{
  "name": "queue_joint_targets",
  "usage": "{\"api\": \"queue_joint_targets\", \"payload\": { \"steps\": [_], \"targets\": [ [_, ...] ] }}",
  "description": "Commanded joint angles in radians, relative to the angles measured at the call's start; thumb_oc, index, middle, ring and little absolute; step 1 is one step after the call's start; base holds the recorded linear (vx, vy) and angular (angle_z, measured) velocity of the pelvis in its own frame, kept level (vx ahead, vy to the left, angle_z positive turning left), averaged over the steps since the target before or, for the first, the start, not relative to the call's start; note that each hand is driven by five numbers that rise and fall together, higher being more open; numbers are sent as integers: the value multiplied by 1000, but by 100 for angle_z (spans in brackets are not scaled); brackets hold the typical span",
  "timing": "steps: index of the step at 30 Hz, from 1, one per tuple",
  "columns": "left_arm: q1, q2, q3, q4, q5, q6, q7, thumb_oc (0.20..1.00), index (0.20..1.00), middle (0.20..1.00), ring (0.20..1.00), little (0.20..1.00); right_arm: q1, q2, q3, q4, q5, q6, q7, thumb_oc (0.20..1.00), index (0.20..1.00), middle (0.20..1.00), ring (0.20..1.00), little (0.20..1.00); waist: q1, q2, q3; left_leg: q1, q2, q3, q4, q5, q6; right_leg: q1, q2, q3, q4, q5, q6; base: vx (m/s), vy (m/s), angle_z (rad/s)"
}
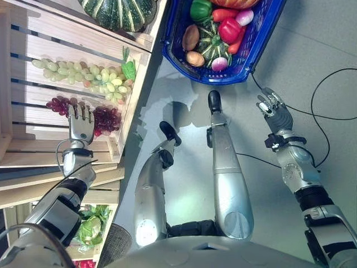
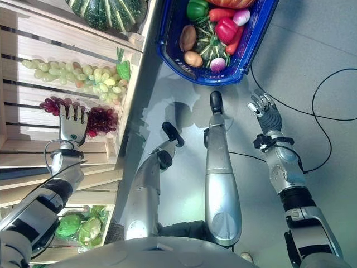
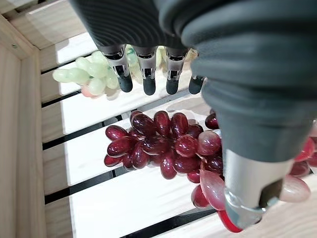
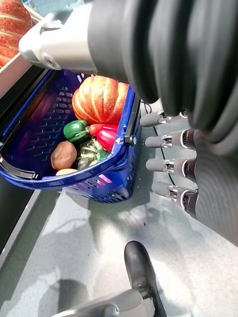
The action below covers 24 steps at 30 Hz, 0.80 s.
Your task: Pick up fruits and vegetables into the basket
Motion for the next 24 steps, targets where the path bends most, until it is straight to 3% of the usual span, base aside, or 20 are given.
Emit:
{"api": "queue_joint_targets", "payload": {
  "steps": [1, 11, 24],
  "targets": [
    [57, 51, 63, 46, 16, 64, 2, 1000, 1000, 1000, 1000, 1000, 47, -41, -22, -87, 23, -54, -13, 1000, 1000, 1000, 1000, 1000, -45, 54, -29, -122, 13, -53, 121, -30, -49, -18, 5, -15, 42, -83, 51, 0, 0, 0],
    [50, 83, 78, 24, 89, 100, 7, 1000, 1000, 1000, 1000, 1000, 54, -45, -41, -130, 30, -77, -31, 1000, 1000, 1000, 1000, 1000, -48, 54, -29, -174, 17, -59, 161, -49, -42, -71, 4, 0, 63, -77, 55, 0, 4, 0],
    [-24, 113, 51, 65, 33, 90, -26, 1000, 1000, 1000, 1000, 1000, 24, -62, -46, -154, 56, -91, -29, 1000, 1000, 1000, 1000, 1000, -64, 53, -29, -232, 27, -61, 211, -72, -41, -137, 16, 28, 100, -78, 55, 2, 27, -1]
  ]
}}
